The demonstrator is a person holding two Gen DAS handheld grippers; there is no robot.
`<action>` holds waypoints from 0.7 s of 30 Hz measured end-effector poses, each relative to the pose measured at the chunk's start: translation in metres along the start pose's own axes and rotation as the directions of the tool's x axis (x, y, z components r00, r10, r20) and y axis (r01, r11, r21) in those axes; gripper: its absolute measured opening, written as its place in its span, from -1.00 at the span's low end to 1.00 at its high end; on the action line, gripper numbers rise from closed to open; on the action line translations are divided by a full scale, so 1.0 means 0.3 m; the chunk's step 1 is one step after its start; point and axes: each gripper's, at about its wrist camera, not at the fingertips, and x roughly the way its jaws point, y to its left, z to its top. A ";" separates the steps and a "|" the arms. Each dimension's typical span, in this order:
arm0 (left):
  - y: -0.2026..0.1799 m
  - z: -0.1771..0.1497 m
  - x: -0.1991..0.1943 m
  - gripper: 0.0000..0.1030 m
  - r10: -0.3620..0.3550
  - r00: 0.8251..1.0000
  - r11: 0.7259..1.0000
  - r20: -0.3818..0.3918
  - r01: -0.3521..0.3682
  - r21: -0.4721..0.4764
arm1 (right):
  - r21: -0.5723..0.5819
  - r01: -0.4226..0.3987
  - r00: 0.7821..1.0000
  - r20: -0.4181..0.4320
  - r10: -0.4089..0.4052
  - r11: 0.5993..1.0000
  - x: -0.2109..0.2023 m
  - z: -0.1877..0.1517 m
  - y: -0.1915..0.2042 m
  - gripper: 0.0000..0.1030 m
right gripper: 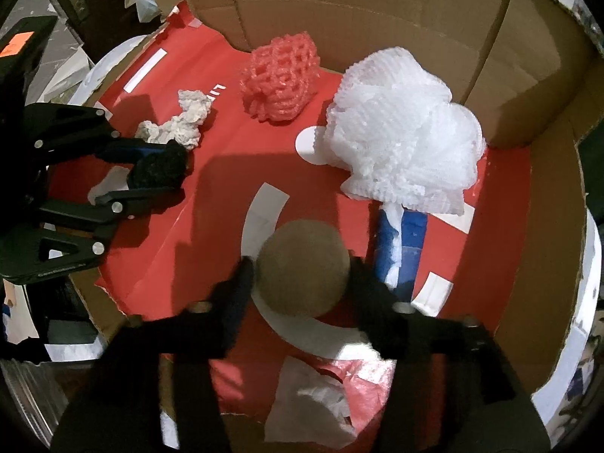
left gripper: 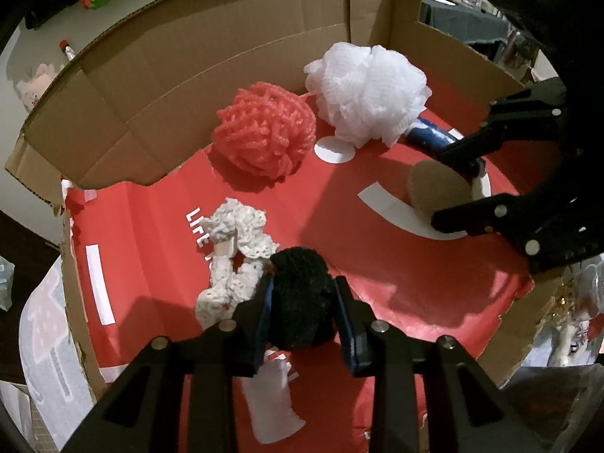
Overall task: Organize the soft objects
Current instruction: 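Carry the black pom and beige sponge into the box and open both tools, then withdraw both tools from the box toward the remaining plush toys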
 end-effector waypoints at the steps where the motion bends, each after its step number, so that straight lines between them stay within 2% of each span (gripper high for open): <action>1: -0.001 -0.002 -0.002 -0.33 -0.003 1.000 1.000 0.004 0.003 -0.003 | 0.000 0.000 1.000 0.003 0.000 1.000 -0.003 0.000 0.002 0.05; 5: -0.002 -0.010 -0.031 0.03 -0.008 0.999 1.000 0.035 0.008 -0.012 | 0.001 0.017 1.000 0.021 -0.017 1.000 -0.024 0.003 0.022 0.05; 9: -0.006 -0.009 -0.088 0.06 -0.012 0.997 0.999 0.075 0.015 -0.033 | 0.010 0.028 0.998 0.048 -0.028 1.000 -0.082 -0.023 0.011 0.05; 11: -0.007 -0.015 -0.122 0.13 -0.009 0.995 0.999 0.096 0.013 -0.046 | 0.018 0.031 0.997 0.066 -0.032 0.999 -0.115 -0.036 0.001 0.06; 15: -0.002 -0.040 -0.204 0.26 -0.001 0.988 0.997 0.155 0.012 -0.076 | 0.040 0.041 0.992 0.120 -0.046 0.998 -0.203 -0.055 0.004 0.21; 18: -0.005 -0.055 -0.278 0.39 0.001 0.979 0.994 0.204 0.020 -0.104 | 0.055 0.052 0.983 0.174 -0.061 0.997 -0.286 -0.090 0.022 0.26; 21: -0.017 -0.090 -0.364 0.53 0.007 0.963 0.992 0.269 0.028 -0.126 | 0.072 0.059 0.968 0.241 -0.075 0.996 -0.385 -0.134 0.050 0.40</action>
